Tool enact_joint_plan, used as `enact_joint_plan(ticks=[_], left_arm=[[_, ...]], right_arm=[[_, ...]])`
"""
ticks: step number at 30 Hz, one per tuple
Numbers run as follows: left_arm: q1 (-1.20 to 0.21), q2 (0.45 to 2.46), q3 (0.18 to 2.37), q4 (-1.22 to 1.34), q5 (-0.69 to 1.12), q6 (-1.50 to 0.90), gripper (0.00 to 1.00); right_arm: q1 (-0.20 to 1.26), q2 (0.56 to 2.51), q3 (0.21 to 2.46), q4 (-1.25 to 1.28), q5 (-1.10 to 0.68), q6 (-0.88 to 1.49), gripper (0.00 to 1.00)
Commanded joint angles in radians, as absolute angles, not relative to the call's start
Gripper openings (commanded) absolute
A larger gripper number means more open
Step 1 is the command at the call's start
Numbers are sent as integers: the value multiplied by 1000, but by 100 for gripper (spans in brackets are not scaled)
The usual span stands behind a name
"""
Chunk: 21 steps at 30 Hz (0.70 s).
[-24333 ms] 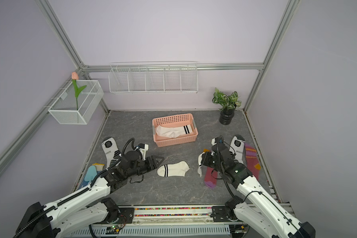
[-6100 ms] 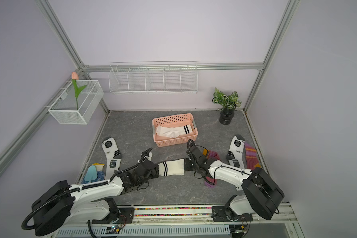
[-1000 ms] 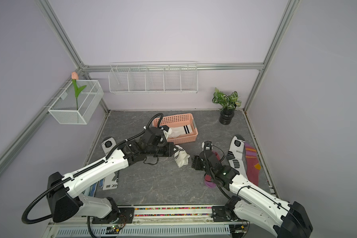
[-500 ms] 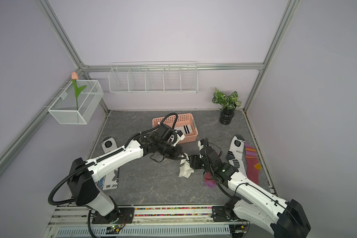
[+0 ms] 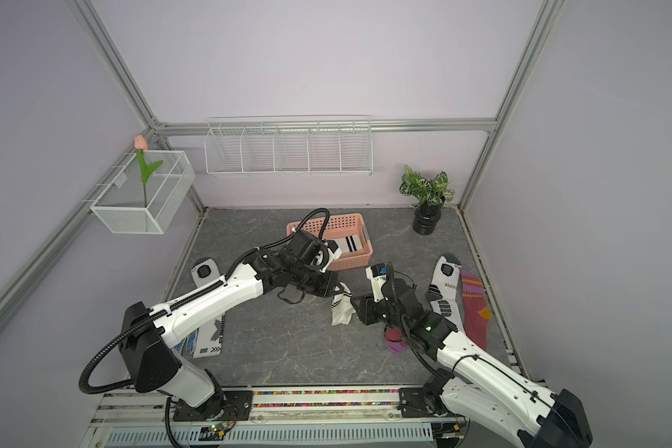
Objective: Place the socks together as a pair
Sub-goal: Pick up a pair of socks from the center of the board.
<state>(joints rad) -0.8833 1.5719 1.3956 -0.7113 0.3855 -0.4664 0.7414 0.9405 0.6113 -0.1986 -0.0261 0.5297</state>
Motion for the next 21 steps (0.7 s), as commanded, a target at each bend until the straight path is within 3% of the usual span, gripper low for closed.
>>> enact_joint_plan(ticks=[1,21], left_arm=[[-878,1523,1375,-697,402,-459,0],[-879,1471,1309,-626,510,-466,0]], right_arm=[[749,985,633,-134,-12,510,37],[728,1165,770,-54,-60,485,38]])
